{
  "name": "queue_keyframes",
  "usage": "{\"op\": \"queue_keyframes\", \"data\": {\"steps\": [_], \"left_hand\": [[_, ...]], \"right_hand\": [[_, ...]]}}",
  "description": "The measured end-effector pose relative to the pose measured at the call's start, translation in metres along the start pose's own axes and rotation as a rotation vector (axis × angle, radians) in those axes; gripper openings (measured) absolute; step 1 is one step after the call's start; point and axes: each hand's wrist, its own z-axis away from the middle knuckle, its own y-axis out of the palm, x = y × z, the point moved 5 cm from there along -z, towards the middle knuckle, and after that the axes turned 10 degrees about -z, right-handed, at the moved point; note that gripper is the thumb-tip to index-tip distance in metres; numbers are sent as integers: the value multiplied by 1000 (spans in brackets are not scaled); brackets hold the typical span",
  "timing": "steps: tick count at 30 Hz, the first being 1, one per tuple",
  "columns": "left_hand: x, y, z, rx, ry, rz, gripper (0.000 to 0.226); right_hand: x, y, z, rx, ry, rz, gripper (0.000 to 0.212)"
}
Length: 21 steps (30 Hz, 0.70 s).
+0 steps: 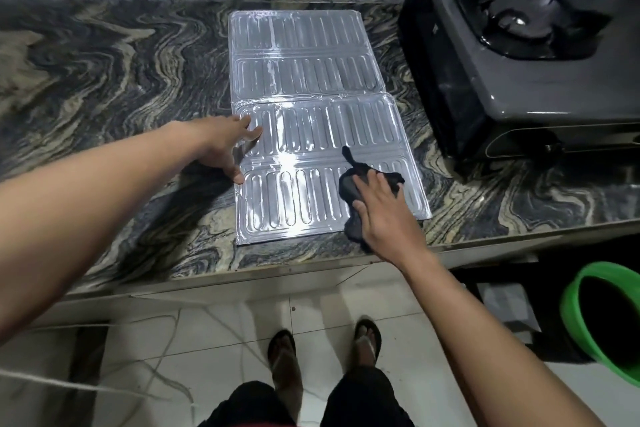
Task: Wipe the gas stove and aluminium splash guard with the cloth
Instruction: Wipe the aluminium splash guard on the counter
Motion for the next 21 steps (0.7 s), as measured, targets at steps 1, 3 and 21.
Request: {"op": "queue_keyframes", "data": {"steps": [1, 3, 21], "left_hand": [[-2, -1, 0, 7, -17, -3, 129], [-6, -3, 2, 15, -64, -7, 129], [-233, -29, 57, -369, -438, 349, 59]], "right_hand": [[-6, -6, -2, -13, 31, -25, 52], [-13, -16, -5, -33, 85, -93, 52], [-19, -75, -63, 265, -35, 115, 74]]}}
